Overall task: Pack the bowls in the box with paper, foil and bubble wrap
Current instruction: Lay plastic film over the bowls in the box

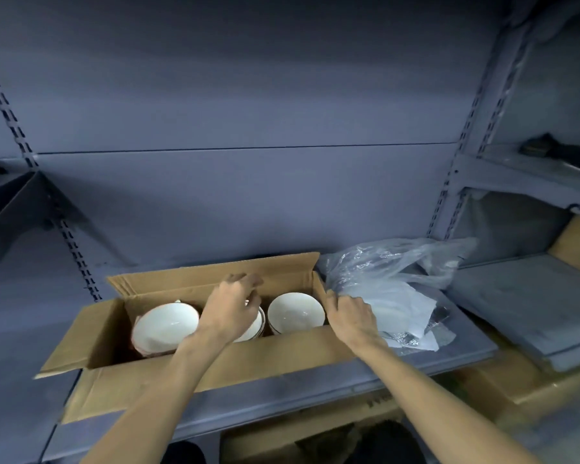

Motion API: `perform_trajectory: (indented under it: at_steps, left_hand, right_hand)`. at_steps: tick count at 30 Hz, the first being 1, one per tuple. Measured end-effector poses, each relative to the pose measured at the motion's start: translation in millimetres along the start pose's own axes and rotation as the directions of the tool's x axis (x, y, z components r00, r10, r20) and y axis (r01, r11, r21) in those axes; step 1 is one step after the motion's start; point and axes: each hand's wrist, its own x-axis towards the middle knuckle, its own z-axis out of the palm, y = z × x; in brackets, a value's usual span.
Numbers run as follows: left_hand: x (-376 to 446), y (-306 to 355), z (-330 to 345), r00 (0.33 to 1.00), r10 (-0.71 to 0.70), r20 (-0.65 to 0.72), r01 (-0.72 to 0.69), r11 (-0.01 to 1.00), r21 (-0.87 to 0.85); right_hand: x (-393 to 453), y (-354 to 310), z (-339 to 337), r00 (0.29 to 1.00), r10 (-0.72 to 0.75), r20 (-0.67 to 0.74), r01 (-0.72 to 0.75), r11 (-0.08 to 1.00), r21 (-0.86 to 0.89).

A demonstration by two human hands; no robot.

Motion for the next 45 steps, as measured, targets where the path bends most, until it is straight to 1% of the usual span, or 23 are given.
perform_trajectory:
  at_steps: [5,8,11,13,15,17,19,21,24,26,28,31,33,35,36,37,38,39,40,41,42,44,45]
  left_hand:
    - [36.1,56.8,37.7,0.991,0.107,0.079,-0.106,0.994,-0.014]
    - [51.5,80.4,56.4,0.981,0.157,0.114,-0.155,0.988,-0.030]
    - [67.4,93.2,69.7,0.973,0.187,0.131,-0.179,0.981,-0.076]
    - [78.2,94.7,75.3,0.974,0.188,0.127,-0.173,0.978,-0.119]
    - [86.4,94.8,77.7,0.971,0.195,0.135,-0.177,0.975,-0.138]
    - [93.7,93.1,79.6,0.968,0.210,0.137,-0.186,0.969,-0.165]
    - [96.8,93.0,78.7,0.968,0.223,0.113,-0.202,0.965,-0.168]
    - [98.8,94.4,73.6,0.970,0.230,0.077,-0.217,0.966,-0.143]
    - [99.9,95.6,61.0,0.975,0.207,0.085,-0.200,0.976,-0.093]
    - [99.3,96.2,50.5,0.972,0.148,0.180,-0.139,0.988,-0.059]
    - [96.4,92.3,39.5,0.968,0.061,0.242,-0.070,0.997,0.029]
    - [86.9,78.5,21.2,0.979,-0.037,0.199,0.017,0.995,0.102]
    - [80.0,69.7,8.0,0.984,-0.074,0.163,0.069,0.997,0.039]
    - [73.2,62.7,-4.4,0.986,-0.094,0.141,0.109,0.988,-0.105]
    - [71.3,57.5,-10.1,0.987,-0.107,0.118,0.129,0.972,-0.197]
    - [69.9,50.0,-15.6,0.989,-0.126,0.076,0.141,0.955,-0.261]
    - [68.8,40.7,-21.3,0.990,-0.142,0.021,0.142,0.951,-0.276]
    - [66.2,31.1,-28.1,0.988,-0.152,-0.028,0.140,0.957,-0.253]
    - [63.6,20.6,-35.1,0.986,-0.157,-0.060,0.140,0.964,-0.225]
    - [60.2,10.0,-41.5,0.984,-0.161,-0.075,0.143,0.969,-0.201]
    - [56.8,-0.8,-47.3,0.984,-0.165,-0.071,0.150,0.972,-0.183]
    - [48.2,-21.7,-57.6,0.988,-0.150,-0.040,0.143,0.981,-0.133]
    - [43.9,-31.3,-62.5,0.992,-0.125,-0.017,0.123,0.988,-0.094]
  right_hand:
    - [23.5,37.4,-25.8,0.993,-0.047,-0.110,0.054,0.997,0.057]
    - [48.4,60.0,-35.9,0.981,0.111,-0.158,-0.068,0.964,0.256]
    - [78.6,72.2,-43.5,0.959,0.277,-0.056,-0.190,0.781,0.595]
    - [95.6,75.6,-42.2,0.963,0.266,0.037,-0.214,0.677,0.705]
    - [105.9,77.0,-36.3,0.956,0.283,0.071,-0.238,0.615,0.752]
    - [111.9,74.4,-31.3,0.925,0.379,0.016,-0.232,0.531,0.815]
    - [108.2,63.5,-36.0,0.893,0.448,-0.056,-0.154,0.419,0.895]
    - [100.0,46.8,-46.0,0.884,0.458,-0.088,-0.057,0.292,0.955]
    - [73.3,13.4,-56.1,0.923,0.371,-0.103,0.044,0.163,0.986]
    - [55.6,-10.2,-60.6,0.950,0.293,-0.104,0.082,0.085,0.993]
    - [43.8,-32.1,-65.2,0.975,0.211,-0.063,0.075,-0.046,0.996]
    - [31.0,-59.6,-68.9,0.999,0.044,0.021,-0.011,-0.220,0.976]
    - [25.7,-75.5,-69.8,0.990,-0.094,0.107,-0.133,-0.326,0.936]
    - [21.2,-87.9,-69.6,0.960,-0.221,0.171,-0.250,-0.409,0.878]
    - [19.3,-92.4,-69.1,0.948,-0.262,0.180,-0.277,-0.406,0.871]
    - [17.0,-96.5,-68.9,0.940,-0.290,0.181,-0.282,-0.358,0.890]
    - [13.7,-98.8,-69.0,0.938,-0.307,0.161,-0.241,-0.243,0.939]
    - [9.7,-99.4,-69.0,0.942,-0.315,0.115,-0.137,-0.050,0.989]
    - [6.3,-98.1,-67.5,0.947,-0.318,0.045,0.019,0.193,0.981]
    - [4.0,-95.5,-65.3,0.945,-0.324,-0.037,0.177,0.417,0.892]
    - [2.3,-93.2,-63.4,0.937,-0.332,-0.112,0.294,0.568,0.769]
    - [2.6,-87.1,-58.4,0.888,-0.396,-0.234,0.459,0.746,0.482]
    - [4.6,-84.3,-54.2,0.847,-0.469,-0.251,0.525,0.811,0.257]
